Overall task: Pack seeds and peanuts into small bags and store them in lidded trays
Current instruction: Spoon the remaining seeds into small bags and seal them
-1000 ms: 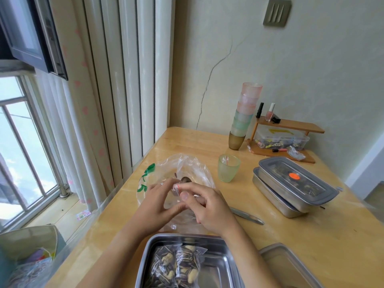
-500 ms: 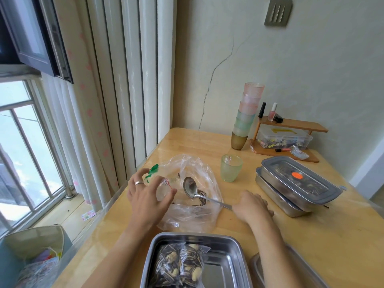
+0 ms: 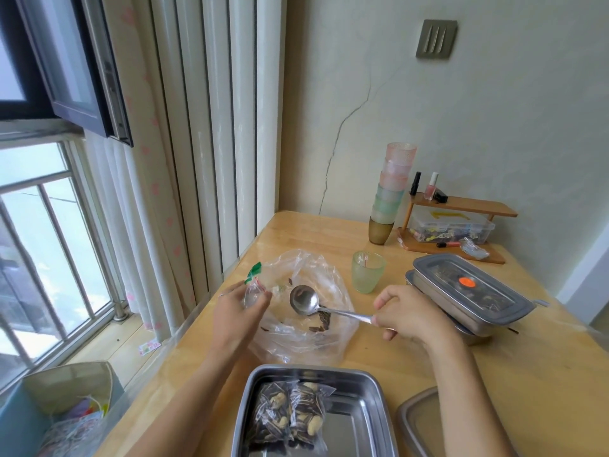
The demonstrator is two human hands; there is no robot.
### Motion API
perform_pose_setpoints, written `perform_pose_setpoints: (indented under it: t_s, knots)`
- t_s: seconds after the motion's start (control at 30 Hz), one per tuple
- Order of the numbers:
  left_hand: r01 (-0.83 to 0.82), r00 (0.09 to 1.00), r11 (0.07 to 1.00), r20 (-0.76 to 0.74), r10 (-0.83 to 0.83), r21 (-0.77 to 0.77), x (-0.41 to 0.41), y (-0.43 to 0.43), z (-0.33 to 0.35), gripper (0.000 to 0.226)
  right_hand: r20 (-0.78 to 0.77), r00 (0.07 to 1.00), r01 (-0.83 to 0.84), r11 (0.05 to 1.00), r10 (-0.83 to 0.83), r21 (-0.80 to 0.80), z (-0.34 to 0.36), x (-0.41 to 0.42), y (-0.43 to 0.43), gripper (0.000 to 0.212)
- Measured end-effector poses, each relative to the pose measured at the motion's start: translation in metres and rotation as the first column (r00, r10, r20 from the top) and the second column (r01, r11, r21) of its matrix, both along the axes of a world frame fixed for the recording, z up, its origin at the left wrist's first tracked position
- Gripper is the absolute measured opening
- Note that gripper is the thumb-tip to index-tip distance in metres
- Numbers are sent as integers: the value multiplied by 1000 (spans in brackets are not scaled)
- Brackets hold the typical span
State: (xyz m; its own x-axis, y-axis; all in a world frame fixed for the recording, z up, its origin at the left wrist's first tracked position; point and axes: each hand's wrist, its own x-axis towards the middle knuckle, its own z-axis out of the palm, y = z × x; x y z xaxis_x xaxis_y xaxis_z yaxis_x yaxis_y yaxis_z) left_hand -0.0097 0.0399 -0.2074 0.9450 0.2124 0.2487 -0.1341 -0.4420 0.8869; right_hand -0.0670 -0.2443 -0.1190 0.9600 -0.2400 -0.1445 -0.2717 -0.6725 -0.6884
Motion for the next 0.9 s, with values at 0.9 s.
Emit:
perform_pose_setpoints:
  t_s: [0.9]
  knots:
    - [251,948,855,-293,-123,454,88,-21,61,38,808,590,-118,989,0,86,-48,12,48,18]
